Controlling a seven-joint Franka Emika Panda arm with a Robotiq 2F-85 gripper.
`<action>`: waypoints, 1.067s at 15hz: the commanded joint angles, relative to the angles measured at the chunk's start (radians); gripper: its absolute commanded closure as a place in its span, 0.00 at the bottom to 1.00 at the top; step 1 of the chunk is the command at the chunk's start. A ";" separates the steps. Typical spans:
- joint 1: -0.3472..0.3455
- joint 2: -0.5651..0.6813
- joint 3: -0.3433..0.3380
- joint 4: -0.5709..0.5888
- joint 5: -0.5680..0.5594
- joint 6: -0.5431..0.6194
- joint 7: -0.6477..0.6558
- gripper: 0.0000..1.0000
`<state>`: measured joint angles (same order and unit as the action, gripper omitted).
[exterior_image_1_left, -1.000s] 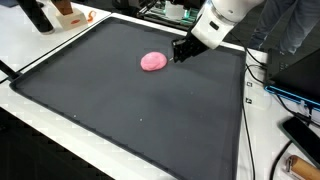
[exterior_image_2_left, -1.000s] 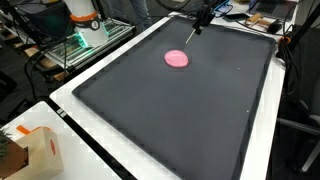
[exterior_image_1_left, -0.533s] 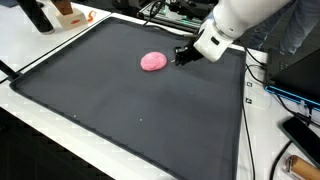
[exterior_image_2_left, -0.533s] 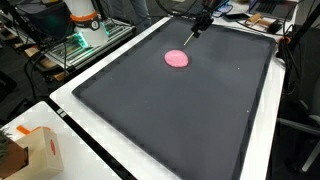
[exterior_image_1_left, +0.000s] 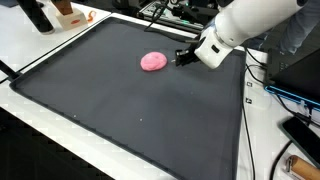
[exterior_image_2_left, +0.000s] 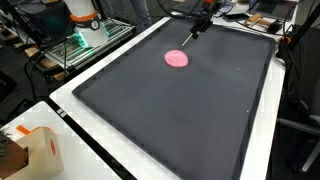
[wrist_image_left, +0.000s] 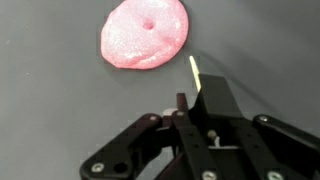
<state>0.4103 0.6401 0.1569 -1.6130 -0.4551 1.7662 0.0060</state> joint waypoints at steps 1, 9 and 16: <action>0.011 0.033 -0.007 0.041 -0.008 -0.034 0.010 0.94; -0.016 0.026 -0.006 0.040 0.004 -0.005 -0.019 0.94; -0.055 -0.005 -0.006 0.025 0.022 0.028 -0.031 0.94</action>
<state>0.3766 0.6568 0.1495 -1.5694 -0.4527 1.7674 -0.0039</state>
